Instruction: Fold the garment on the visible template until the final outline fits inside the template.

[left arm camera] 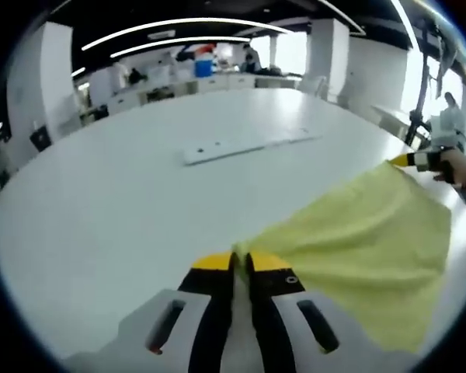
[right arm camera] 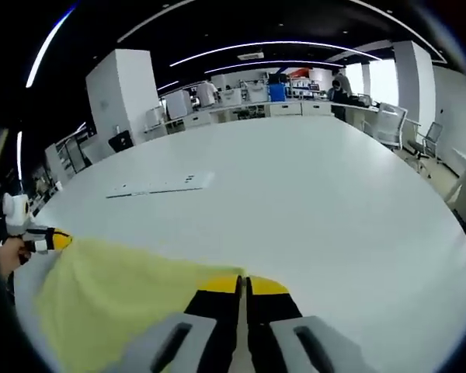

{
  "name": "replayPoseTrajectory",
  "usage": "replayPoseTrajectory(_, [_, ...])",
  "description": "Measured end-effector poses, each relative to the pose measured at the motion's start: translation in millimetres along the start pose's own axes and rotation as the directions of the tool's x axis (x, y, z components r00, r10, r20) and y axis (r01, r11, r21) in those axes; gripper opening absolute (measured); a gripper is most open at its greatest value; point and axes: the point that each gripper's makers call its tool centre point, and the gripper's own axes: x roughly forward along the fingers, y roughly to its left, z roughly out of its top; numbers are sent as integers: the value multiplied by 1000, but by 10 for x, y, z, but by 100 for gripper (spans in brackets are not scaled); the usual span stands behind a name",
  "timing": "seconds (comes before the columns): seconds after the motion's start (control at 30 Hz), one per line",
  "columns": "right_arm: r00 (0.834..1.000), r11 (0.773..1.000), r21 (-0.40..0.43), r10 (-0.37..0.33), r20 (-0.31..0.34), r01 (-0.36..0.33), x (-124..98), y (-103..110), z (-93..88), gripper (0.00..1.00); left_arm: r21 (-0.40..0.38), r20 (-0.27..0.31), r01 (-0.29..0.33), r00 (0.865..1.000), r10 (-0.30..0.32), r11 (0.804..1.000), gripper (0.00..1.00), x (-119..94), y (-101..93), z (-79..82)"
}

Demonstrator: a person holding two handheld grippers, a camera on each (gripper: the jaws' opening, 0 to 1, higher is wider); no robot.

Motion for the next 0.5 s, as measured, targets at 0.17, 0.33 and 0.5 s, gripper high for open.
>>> replayPoseTrajectory(0.17, [999,999,-21,34,-13,-34,-104,74,22,23,10,23,28,999,-28,1000,20,-138,-76,95])
replayPoseTrajectory(0.33, [995,995,-64,79,-57,-83,-278,178,-33,39,15,68,87,994,-87,996,35,-338,-216,137])
replayPoseTrajectory(0.5, [991,988,-97,114,-76,-121,-469,287,-54,53,63,63,117,991,-121,991,44,-542,-309,88])
